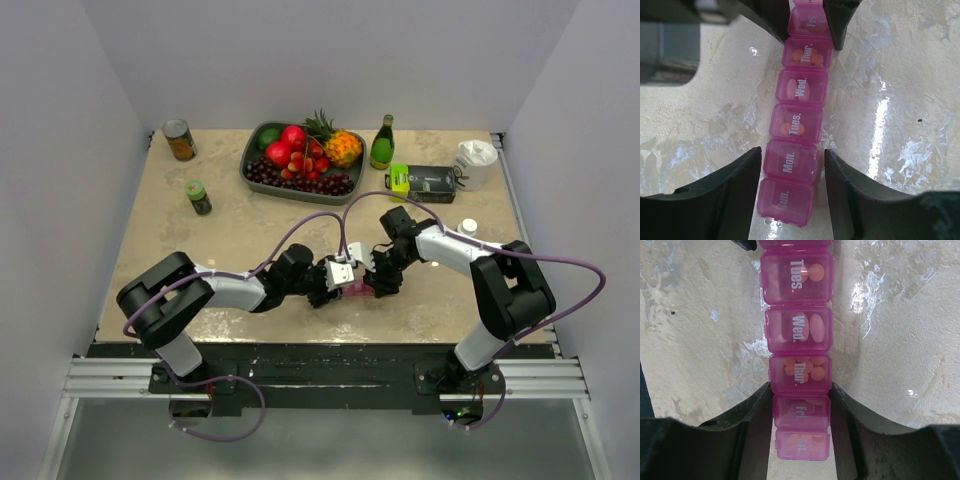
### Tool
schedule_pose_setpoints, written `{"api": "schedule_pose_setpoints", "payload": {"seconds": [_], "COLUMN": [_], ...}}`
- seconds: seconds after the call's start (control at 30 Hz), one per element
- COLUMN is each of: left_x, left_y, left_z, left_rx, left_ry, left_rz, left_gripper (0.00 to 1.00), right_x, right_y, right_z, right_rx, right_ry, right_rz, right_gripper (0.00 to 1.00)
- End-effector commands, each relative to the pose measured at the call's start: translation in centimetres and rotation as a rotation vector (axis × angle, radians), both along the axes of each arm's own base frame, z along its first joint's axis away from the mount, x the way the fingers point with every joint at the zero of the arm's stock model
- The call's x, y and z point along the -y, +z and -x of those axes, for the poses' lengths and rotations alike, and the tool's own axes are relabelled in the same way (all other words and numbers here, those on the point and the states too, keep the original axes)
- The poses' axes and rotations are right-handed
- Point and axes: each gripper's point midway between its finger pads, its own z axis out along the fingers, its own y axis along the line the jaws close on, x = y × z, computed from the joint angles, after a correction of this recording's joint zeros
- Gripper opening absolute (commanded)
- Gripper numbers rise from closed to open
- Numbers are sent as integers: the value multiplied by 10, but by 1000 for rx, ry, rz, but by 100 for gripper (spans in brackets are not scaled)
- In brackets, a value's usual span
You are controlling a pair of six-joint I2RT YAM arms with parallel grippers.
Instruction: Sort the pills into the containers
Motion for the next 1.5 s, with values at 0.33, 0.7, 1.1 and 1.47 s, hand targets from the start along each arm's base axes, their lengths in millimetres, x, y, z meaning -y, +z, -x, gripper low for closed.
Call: {"api": "schedule_pose_setpoints", "payload": {"seconds": [0.33, 0.7, 1.1, 1.47], "left_x": [6, 0, -3, -17], "left_y": [1, 32, 14, 40], "left_z": [-1, 7, 18, -13], "left_rx": [-3, -186, -349, -326], "left_ry": [-13, 1, 16, 180], "left_rz": [-8, 156, 146, 245], "left_gripper": [16, 3, 0, 28], "right_x": [-5, -4, -5, -6], "right_y": [-1, 1, 2, 1], "right_z": [-3, -10, -16, -12], "right_rx": [5, 61, 106, 92], "right_ry": [12, -7, -17, -8], "right_rz": [-12, -4, 2, -1], "right_gripper": [22, 21, 21, 22]}}
